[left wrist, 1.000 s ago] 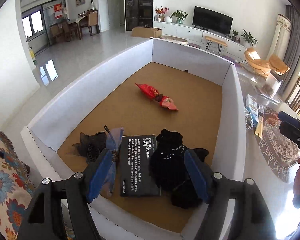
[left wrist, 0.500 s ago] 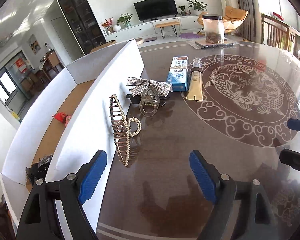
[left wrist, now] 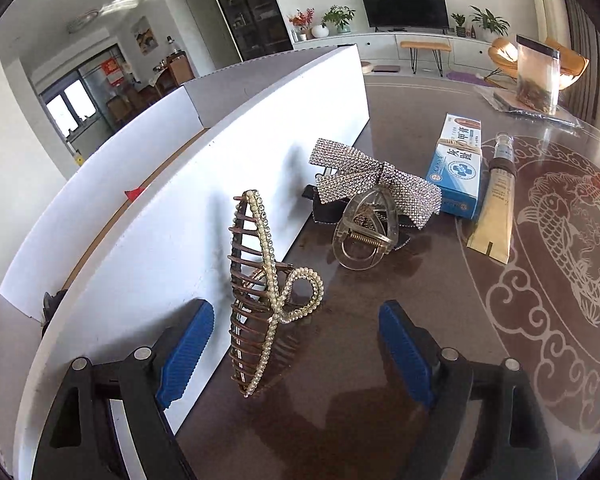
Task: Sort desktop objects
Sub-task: 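Close the left tool on the gold pearl claw hair clip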
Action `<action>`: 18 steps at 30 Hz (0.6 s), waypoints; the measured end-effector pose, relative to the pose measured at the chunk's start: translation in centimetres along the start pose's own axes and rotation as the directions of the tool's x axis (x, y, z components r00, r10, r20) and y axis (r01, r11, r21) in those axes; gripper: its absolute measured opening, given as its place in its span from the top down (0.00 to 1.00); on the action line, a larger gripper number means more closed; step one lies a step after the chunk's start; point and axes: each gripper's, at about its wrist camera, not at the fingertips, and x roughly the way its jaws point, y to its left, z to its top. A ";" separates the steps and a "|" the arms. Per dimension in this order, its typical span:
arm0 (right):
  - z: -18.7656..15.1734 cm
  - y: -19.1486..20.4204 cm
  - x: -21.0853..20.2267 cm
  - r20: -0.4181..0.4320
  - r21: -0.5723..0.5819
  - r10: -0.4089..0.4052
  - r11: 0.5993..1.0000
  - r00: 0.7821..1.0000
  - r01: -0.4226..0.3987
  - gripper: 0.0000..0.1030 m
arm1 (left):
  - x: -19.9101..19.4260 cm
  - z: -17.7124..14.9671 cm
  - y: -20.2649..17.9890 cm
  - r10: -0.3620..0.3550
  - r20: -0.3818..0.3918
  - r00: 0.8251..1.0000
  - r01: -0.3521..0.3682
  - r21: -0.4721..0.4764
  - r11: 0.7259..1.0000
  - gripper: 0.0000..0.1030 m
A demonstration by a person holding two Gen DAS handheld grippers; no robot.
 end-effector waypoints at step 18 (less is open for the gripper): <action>0.1 -1.5 0.9 -0.032 0.098 -0.015 0.995 0.999 0.018 0.09 | -0.5 -1.6 -0.3 -0.105 0.009 0.994 0.105 0.018 0.994 0.05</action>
